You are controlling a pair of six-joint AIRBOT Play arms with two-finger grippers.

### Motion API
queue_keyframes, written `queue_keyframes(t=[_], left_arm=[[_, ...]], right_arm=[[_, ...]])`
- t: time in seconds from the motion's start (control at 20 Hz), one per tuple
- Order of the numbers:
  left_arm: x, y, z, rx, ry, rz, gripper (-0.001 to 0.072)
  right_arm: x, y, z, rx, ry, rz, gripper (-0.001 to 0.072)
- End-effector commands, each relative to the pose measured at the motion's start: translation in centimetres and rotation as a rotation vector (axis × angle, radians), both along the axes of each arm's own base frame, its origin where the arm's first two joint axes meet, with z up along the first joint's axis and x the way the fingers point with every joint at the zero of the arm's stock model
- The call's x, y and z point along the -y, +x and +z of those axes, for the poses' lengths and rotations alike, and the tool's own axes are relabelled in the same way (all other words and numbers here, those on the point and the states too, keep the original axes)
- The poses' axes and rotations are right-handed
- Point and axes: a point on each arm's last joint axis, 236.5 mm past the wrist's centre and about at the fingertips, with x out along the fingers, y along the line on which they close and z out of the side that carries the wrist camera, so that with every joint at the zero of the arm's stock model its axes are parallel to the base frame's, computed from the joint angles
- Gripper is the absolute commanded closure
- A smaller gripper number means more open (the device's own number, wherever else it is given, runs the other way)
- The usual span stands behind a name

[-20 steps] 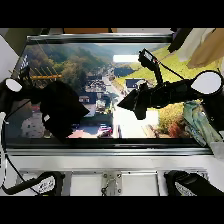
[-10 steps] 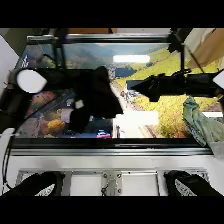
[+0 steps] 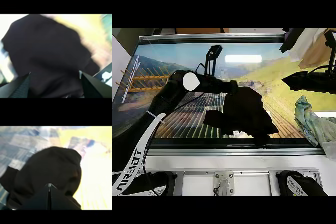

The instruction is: Fold the clothes and pants, and hang the long-sleeved shirts on hangers.

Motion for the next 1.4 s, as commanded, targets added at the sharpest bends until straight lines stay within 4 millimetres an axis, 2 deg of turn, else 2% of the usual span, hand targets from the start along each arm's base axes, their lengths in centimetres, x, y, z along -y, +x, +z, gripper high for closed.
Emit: queue_keyframes(t=[0.0, 0.1, 0.2, 0.35, 0.5, 0.6, 0.8, 0.95, 1.2, 1.25, 1.3, 1.35], left_arm=[[-5.1, -4.0, -7.0, -0.235, 0.108, 0.032, 0.0051], [-6.4, -7.9, -11.0, -0.362, 0.131, 0.036, 0.0051], [-6.1, -11.5, -13.7, -0.455, 0.121, 0.008, 0.0051], [-4.7, -14.5, -16.2, -0.51, 0.102, -0.009, 0.0051], [-3.8, -14.4, -16.9, -0.463, 0.095, 0.003, 0.0051], [-3.6, -13.7, -16.9, -0.435, 0.088, 0.014, 0.0051], [-3.5, -13.8, -16.8, -0.435, 0.087, 0.013, 0.0051], [-3.4, -12.8, -17.1, -0.407, 0.078, 0.036, 0.0052], [-3.5, -12.5, -19.8, -0.471, 0.108, 0.077, 0.0053], [-3.2, -12.2, -19.9, -0.472, 0.107, 0.079, 0.0113], [-2.8, -11.8, -19.8, -0.46, 0.108, 0.072, 0.024], [-2.2, -11.2, -19.6, -0.441, 0.103, 0.068, 0.0242]], right_arm=[[1.5, -1.1, -3.0, -0.086, -0.082, -0.019, 0.0693], [1.0, -1.8, -5.5, -0.147, -0.071, -0.008, 0.0693], [0.5, -2.8, -8.2, -0.216, -0.06, 0.004, 0.0693], [-1.8, -5.0, -12.2, -0.314, -0.068, 0.072, 0.0694], [-4.1, -7.8, -16.5, -0.401, -0.212, 0.135, 0.0695], [-4.9, -8.5, -17.7, -0.399, -0.348, 0.139, 0.0695], [-7.9, -9.5, -17.7, -0.391, -0.357, 0.143, 0.0695], [-8.5, -9.1, -17.4, -0.393, -0.31, 0.08, 0.0695], [-9.0, -8.5, -17.1, -0.368, -0.286, 0.05, 0.0694], [-9.1, -8.4, -17.1, -0.365, -0.288, 0.046, 0.0695], [-9.3, -8.5, -17.1, -0.364, -0.29, 0.043, 0.0695], [-9.4, -8.5, -17.1, -0.358, -0.298, 0.043, 0.0695]])
